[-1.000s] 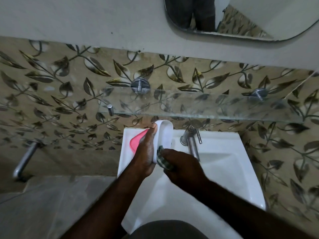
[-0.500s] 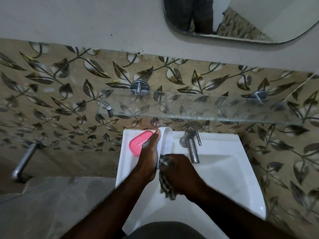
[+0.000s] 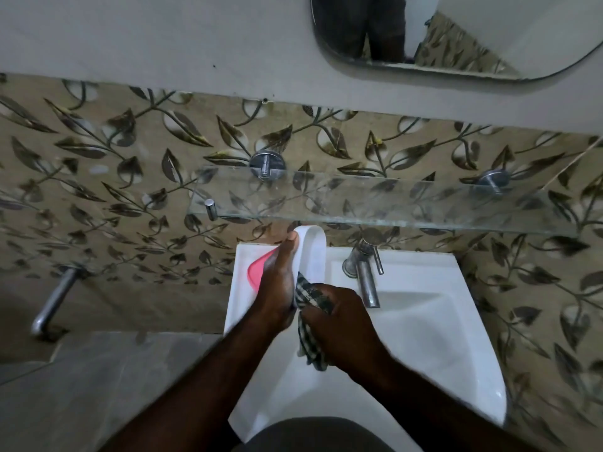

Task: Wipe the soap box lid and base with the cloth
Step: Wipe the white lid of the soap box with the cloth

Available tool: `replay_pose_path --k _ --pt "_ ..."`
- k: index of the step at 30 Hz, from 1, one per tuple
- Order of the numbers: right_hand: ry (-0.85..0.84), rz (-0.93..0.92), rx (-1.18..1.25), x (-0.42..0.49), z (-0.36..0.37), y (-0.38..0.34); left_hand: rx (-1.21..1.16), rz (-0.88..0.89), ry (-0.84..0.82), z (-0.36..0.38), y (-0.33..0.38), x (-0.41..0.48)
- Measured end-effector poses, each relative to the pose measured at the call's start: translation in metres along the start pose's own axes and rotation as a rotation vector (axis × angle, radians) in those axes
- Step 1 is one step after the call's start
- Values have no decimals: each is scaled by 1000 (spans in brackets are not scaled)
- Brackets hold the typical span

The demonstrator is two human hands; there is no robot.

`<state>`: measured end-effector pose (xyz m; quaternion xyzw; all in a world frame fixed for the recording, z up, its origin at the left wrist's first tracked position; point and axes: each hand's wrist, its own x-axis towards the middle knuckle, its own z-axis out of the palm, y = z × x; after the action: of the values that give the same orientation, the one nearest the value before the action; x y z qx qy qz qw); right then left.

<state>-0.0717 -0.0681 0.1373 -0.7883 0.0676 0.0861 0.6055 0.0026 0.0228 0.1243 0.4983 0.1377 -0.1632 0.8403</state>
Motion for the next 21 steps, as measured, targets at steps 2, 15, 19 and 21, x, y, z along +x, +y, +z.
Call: replay_pose_path --k 2,15,19,21 --pt "82 -192 -291 2 -4 9 20 -46 5 -1 8 3" --pt "131 -279 -577 9 -2 31 59 -56 71 -2 1 3" --pt "107 -254 -612 14 -9 35 84 -59 77 0 -5 2" --pt "115 -29 -261 14 1 24 89 11 86 0 -11 3"
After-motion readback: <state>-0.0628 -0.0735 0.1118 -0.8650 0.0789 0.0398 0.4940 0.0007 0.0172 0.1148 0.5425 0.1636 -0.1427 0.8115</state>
